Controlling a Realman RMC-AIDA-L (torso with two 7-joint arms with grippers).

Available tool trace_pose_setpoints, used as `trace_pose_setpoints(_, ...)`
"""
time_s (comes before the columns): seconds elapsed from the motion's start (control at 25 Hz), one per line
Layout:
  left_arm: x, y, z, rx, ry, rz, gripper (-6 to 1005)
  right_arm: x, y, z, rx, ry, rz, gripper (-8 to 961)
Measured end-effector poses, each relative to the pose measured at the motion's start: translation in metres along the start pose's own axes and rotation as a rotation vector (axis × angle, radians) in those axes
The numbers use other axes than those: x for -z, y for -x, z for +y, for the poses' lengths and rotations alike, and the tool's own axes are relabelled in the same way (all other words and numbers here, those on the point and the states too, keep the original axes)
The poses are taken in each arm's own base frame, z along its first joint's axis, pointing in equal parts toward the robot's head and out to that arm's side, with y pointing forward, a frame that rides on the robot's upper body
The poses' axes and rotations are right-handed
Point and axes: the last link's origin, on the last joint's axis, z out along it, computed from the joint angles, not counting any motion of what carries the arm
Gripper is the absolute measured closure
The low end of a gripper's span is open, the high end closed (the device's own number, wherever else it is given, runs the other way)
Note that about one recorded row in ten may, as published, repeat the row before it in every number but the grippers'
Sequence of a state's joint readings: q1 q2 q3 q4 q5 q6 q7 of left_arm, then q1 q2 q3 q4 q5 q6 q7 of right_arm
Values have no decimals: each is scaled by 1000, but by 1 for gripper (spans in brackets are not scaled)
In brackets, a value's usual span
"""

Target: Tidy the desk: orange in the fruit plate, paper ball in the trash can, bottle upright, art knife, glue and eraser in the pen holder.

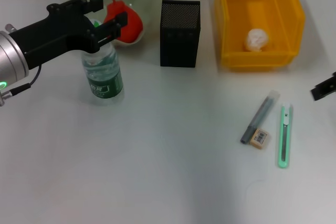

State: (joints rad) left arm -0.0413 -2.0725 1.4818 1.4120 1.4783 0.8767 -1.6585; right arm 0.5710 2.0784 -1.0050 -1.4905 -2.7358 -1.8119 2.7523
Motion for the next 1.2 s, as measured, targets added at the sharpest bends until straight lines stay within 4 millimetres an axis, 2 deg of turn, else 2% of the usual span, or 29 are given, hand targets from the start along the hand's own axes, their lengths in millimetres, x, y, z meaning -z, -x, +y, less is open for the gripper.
trace_pose_setpoints(0.04,0,0,0,0,0,0,398,0,0,0,0,0,0,360)
trace_pose_setpoints(0.24,5,1,3,32,12,59,398,-27,11,4,14,13,34,360)
trace_pose_setpoints(0.6,16,11,12,51,77,156,399,-57,25,13,54,-35,113,359)
trace_pose_setpoints(0.96,29,21,9,79,103,229,400,-68,31,22,72,-30,156,359)
trace_pose_setpoints(1.2,32,24,7,90,96,247,399,-73,32,26,102,-107,202,359)
